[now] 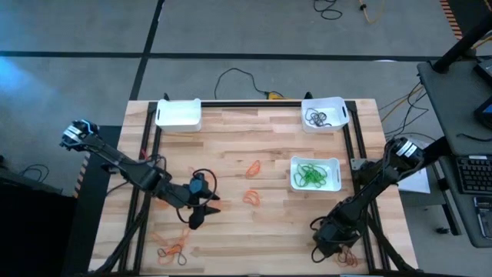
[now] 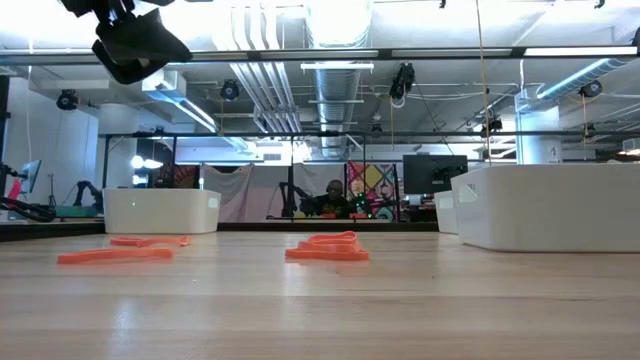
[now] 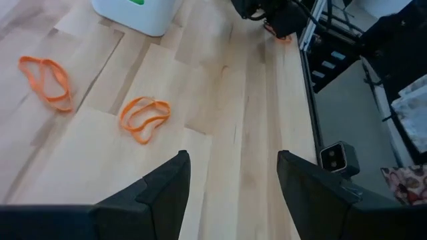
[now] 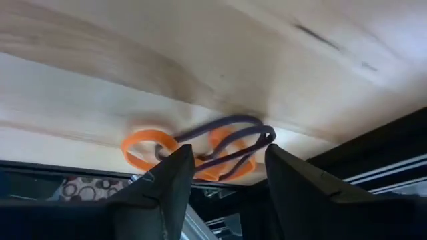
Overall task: Sort rubber bands into baskets
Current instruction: Put the black rubber band into the top right white bin
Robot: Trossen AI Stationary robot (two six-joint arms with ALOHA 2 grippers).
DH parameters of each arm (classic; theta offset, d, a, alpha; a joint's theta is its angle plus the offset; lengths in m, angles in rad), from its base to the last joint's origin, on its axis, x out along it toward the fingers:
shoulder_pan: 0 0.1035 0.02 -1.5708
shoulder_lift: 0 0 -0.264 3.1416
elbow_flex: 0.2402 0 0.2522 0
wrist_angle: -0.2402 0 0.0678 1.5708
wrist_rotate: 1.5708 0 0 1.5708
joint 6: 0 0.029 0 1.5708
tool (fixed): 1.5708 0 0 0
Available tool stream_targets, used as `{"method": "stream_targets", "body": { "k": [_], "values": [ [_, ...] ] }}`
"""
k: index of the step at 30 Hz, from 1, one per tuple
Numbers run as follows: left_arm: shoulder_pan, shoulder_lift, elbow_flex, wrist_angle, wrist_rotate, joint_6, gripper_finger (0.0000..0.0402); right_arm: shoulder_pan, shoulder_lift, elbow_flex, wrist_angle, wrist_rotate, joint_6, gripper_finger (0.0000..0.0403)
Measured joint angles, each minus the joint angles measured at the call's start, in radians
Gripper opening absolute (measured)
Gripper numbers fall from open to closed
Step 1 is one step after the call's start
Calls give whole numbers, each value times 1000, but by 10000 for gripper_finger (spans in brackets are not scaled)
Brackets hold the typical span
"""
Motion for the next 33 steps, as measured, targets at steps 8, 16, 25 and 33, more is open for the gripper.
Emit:
{"method": "stream_targets", "body": {
  "k": [8, 16, 25, 33],
  "values": [
    [-2, 39, 0, 74, 0, -12, 208, 0, -6, -8, 2, 83, -30, 126],
    [-2, 56, 0, 121, 0, -12, 208, -6, -7, -5, 10, 147, -23, 59],
    [-5, 49, 0, 124, 0, -11, 208, -25, -7, 134, -262, 367, -69, 9],
    [-6, 42, 0, 123, 0, 2, 208, -116, -7, 437, -684, 525, -286, 9]
  ]
}}
